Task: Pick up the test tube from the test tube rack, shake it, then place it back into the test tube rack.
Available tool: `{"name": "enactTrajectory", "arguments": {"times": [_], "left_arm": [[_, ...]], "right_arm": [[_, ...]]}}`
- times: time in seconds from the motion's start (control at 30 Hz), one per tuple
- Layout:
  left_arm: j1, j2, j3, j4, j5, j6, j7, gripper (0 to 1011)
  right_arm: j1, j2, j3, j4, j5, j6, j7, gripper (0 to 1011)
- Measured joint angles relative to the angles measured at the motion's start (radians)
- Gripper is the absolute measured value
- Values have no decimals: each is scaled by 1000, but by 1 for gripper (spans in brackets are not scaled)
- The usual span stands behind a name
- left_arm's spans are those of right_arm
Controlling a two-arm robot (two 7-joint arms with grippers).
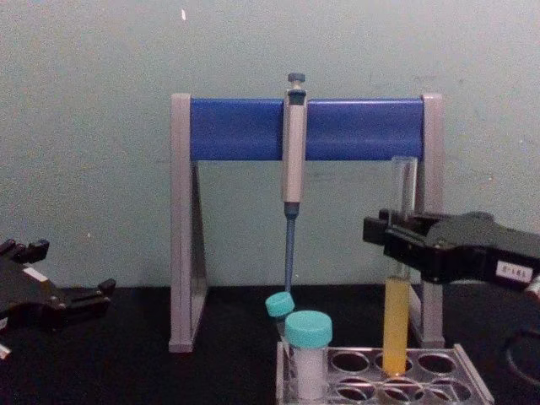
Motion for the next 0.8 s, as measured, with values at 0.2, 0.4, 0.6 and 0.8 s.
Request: {"name": "enactTrajectory", "arguments": {"times": [0.2, 0.4, 0.6, 0.8], "left_arm": [[0, 0, 0, 0, 0, 0, 0, 1010], [0, 0, 0, 0, 0, 0, 0, 1010], [0, 0, 0, 0, 0, 0, 0, 1010], [0, 0, 0, 0, 0, 0, 0, 1010]], "right_arm": [[-4, 5, 13, -25, 1, -7, 0, 226], [-5, 4, 24, -42, -1, -13, -7, 226], [-3, -5, 29, -42, -4, -14, -14, 226], [4, -10, 30, -35, -6, -14, -13, 226]]}}
